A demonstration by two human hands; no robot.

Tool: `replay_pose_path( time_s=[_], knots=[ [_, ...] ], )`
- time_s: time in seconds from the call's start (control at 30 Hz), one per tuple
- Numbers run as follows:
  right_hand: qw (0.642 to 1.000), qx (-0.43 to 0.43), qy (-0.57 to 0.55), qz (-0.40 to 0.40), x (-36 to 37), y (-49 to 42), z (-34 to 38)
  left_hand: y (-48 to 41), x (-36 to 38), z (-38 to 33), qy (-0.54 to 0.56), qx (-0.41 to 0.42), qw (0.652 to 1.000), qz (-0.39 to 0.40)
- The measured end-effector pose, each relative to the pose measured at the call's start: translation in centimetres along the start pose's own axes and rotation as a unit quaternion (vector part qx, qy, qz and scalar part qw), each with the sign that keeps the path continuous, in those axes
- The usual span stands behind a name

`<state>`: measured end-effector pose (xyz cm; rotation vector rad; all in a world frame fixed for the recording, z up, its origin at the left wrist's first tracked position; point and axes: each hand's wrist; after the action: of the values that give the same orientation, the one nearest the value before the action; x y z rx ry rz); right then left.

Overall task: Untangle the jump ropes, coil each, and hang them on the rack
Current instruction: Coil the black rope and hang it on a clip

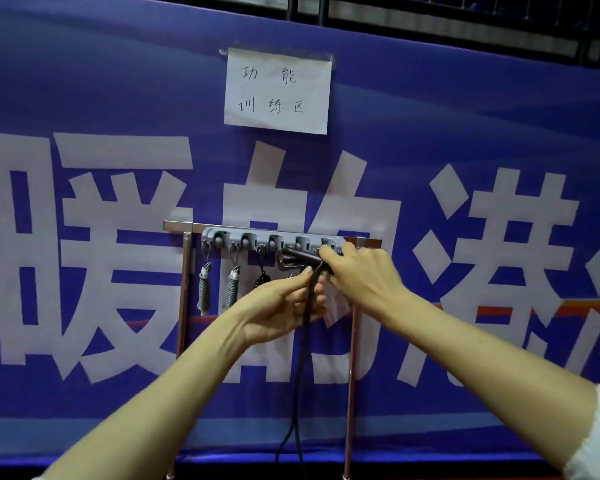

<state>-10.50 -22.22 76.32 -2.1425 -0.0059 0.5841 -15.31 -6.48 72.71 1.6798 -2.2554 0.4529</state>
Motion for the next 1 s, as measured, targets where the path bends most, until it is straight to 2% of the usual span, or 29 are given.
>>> replay_pose_path(
  time_s=[0.2,0.33,0.4,0.47,0.57,0.67,0.83,0.9,1.0],
  knots=[
    [0.996,0.048,-0.072,-0.02,-0.8,-0.1,0.0,0.1,1.0,-0.5,-0.003,0.021,0.999,-0.034],
    [0.991,0.076,-0.11,0.019,-1.9,-0.1,0.1,0.5,1.2,-1.5,-0.08,0.024,0.996,-0.039],
    [0.984,0.107,-0.136,0.043,-2.3,0.0,0.2,0.5,1.1,-1.6,-0.153,0.06,0.985,-0.046],
    [0.96,0.149,-0.22,0.083,-2.4,0.0,0.1,0.6,0.8,-1.5,-0.208,0.102,0.971,-0.057],
    [0.881,0.172,-0.405,0.176,-3.0,0.0,-0.2,0.7,0.2,-1.0,-0.208,0.142,0.967,-0.047],
    [0.791,0.181,-0.534,0.239,-3.6,0.4,-0.5,0.7,0.4,-0.9,-0.166,0.166,0.971,-0.041],
    [0.616,0.302,-0.694,0.219,-4.4,0.4,-0.3,0.5,1.2,-1.2,-0.15,0.204,0.967,-0.016],
    [0.571,0.331,-0.719,0.218,-4.5,0.5,-0.3,0.6,1.5,-0.8,-0.122,0.196,0.973,-0.007],
    [0.529,0.34,-0.742,0.232,-4.1,0.7,-0.4,0.6,1.2,-0.5,-0.126,0.174,0.977,-0.007]
  ],
)
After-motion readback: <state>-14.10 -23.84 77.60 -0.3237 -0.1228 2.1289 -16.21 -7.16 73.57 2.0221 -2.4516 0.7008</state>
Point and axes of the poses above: each hand's wrist, its own y-axis away from the middle knuckle, its own x-axis out of the palm, z = x × y, and after that the axes turned 5 degrees about -z, right-handed
